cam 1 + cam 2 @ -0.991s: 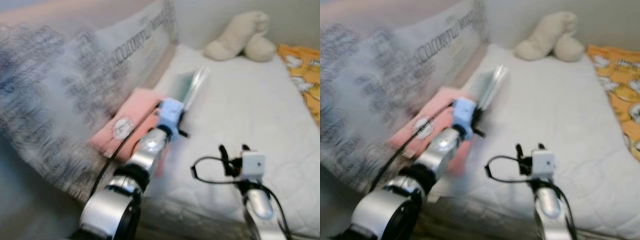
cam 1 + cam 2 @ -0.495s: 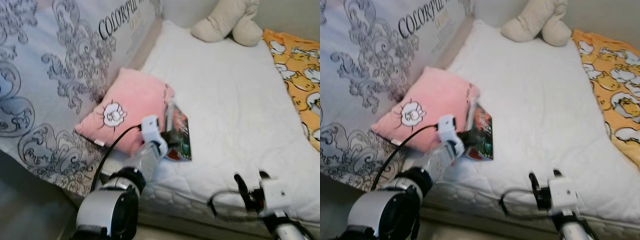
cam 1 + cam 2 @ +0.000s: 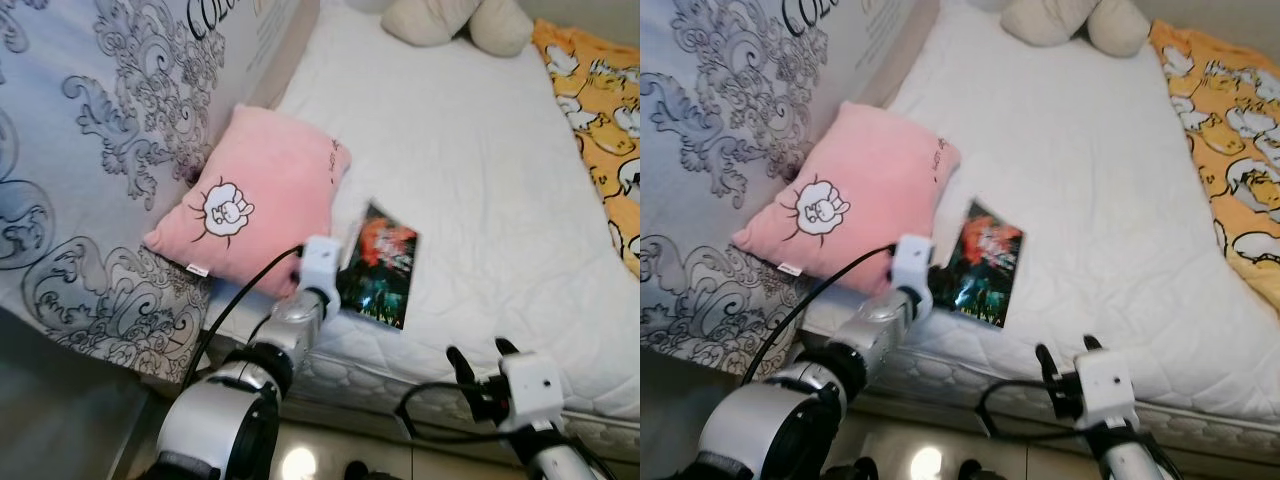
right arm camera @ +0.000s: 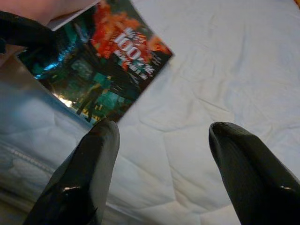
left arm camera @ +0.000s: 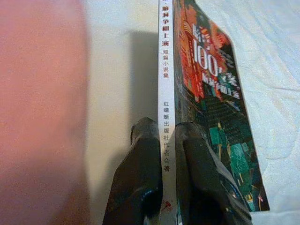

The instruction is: Clean up the room

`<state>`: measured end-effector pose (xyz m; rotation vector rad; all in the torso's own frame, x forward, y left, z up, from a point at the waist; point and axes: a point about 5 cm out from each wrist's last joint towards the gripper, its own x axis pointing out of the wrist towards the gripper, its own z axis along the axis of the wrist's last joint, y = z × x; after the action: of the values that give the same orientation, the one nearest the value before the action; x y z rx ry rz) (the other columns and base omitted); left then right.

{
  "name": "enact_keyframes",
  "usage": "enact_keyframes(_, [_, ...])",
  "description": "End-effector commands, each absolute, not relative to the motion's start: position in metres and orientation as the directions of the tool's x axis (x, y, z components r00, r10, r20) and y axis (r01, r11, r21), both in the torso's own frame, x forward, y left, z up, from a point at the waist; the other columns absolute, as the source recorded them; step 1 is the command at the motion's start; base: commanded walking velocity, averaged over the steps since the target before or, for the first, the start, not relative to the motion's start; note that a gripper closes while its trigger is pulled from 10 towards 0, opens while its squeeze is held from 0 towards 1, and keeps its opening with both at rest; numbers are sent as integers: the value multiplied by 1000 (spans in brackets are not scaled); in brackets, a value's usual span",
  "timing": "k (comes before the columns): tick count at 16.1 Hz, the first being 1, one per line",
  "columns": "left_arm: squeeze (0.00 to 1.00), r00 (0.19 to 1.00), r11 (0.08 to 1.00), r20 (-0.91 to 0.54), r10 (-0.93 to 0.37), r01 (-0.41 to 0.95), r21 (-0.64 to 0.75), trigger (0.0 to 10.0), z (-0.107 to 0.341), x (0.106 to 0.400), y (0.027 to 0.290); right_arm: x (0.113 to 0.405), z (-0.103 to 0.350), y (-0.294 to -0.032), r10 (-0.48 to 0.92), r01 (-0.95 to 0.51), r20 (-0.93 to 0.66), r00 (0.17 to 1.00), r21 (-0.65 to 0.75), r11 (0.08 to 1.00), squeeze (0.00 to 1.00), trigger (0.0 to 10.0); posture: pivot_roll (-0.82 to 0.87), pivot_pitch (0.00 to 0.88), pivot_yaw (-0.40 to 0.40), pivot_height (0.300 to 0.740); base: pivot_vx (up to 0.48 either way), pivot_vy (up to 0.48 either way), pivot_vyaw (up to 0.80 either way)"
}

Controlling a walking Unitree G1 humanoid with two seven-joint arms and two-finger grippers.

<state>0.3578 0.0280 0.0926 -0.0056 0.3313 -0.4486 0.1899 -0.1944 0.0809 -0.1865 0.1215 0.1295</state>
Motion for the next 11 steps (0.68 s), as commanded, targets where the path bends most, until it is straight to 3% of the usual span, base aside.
enact_keyframes(1, [0,804,842,-257,-536,531,-94,10000,114,345,-32,188,81,-197,94,-120,-147,985,-185,975,0,10000,-205,249,-68,740,0,0,0])
enact_keyframes(4, [0,825,856,-298,-481,515,45,10000,111,351,-18,186,82,-201,73,-102,-151,986,-191,976,0,10000,-209,246,-64,740,0,0,0])
enact_keyframes(5, [0,849,875,-322,-418,472,106,10000,109,357,-3,183,81,-201,71,-101,-158,985,-192,976,0,10000,-219,251,-66,740,0,0,0])
enact_keyframes(6, [0,859,890,-324,-397,446,92,10000,110,361,4,181,81,-201,71,-103,-163,984,-193,976,0,10000,-223,253,-67,740,0,0,0])
enact_keyframes(7, [369,870,900,-317,-378,426,95,10000,114,366,11,180,81,-202,68,-101,-167,984,-194,976,0,10000,-225,255,-70,740,0,0,0])
enact_keyframes(8, [878,882,903,-309,-356,410,131,10000,118,370,18,179,81,-202,67,-100,-170,983,-195,976,0,10000,-224,255,-74,740,0,0,0])
enact_keyframes(9, [1000,888,905,-305,-343,399,145,10000,120,373,22,179,80,-203,67,-102,-175,982,-196,975,0,10000,-224,255,-74,740,0,0,0])
enact_keyframes(11, [1000,896,903,-311,-316,385,192,10000,124,378,34,181,78,-203,68,-104,-181,981,-194,975,0,10000,-205,243,-76,740,0,0,0])
